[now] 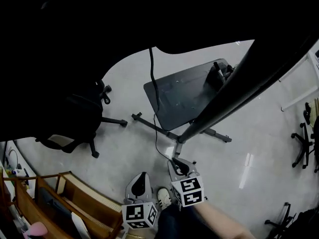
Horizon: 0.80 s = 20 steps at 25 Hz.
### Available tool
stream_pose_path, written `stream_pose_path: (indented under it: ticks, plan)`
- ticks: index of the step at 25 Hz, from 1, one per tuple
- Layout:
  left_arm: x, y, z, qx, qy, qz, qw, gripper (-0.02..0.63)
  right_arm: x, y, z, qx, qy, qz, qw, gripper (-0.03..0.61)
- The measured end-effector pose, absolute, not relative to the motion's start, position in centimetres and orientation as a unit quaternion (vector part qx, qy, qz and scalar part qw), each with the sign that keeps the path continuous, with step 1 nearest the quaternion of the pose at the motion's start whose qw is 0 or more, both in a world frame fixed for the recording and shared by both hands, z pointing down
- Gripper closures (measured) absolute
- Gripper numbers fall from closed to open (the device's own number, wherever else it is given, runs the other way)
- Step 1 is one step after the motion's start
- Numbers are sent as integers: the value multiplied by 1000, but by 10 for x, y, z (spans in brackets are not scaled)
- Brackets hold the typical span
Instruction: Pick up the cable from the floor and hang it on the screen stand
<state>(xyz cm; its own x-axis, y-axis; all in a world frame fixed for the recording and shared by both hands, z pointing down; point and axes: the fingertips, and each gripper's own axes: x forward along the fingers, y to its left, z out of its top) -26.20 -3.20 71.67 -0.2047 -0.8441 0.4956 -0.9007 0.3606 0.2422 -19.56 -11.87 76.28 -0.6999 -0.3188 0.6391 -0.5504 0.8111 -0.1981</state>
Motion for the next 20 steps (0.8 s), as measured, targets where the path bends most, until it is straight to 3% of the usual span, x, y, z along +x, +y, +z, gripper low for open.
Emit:
stream_pose_path:
  ticks: [11, 16, 20]
  plan:
    - [-338, -113, 948, 521, -807, 33, 276, 606, -272, -202, 1042, 225, -889, 204, 342, 487]
    - [-355, -130, 1037, 510, -808, 41, 292, 606, -300, -213, 1130, 201, -882, 200, 376, 448]
    - [-359, -133, 1072, 512, -809, 48, 286, 606, -323, -229, 1175, 217, -876, 216, 372, 458]
